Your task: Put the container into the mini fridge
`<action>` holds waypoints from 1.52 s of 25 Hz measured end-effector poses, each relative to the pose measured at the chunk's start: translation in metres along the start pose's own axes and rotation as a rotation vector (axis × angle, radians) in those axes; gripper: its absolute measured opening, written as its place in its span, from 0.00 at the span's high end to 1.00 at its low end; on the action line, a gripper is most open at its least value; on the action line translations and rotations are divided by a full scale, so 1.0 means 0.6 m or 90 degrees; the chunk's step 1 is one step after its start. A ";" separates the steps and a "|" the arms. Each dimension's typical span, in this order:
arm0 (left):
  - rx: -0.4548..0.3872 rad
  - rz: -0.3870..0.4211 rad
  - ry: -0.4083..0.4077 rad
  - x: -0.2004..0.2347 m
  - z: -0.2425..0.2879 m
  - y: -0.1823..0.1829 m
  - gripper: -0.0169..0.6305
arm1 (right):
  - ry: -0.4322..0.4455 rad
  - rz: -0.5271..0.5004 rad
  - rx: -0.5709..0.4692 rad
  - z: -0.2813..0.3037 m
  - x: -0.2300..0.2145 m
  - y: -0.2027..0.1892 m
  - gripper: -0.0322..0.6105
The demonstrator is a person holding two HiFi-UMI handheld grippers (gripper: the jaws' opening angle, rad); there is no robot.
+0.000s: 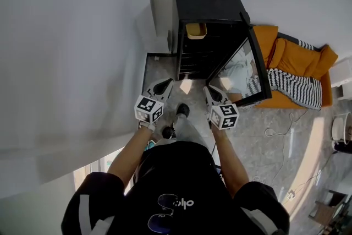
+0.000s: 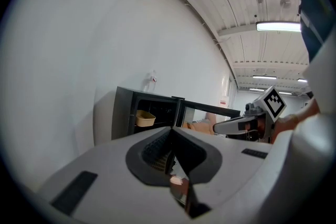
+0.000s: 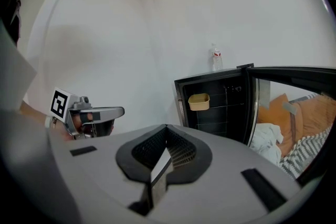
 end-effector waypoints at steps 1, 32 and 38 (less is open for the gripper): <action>-0.001 0.000 0.000 0.001 0.000 0.000 0.96 | 0.000 -0.001 -0.001 0.001 0.000 0.001 0.94; -0.005 -0.011 0.014 0.030 -0.005 -0.007 0.96 | 0.003 -0.022 0.018 0.026 0.002 0.005 0.94; -0.005 -0.012 0.017 0.029 -0.003 -0.003 0.96 | 0.007 -0.020 0.021 0.025 0.001 0.009 0.94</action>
Point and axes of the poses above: the fingertips, and each gripper's own axes: z forward along the fingers, x to its left, y out of its top, the point moved 5 cm from there along -z, backward along the fingers, and after that the axes turned 6 degrees about x, right-handed, at the moved point
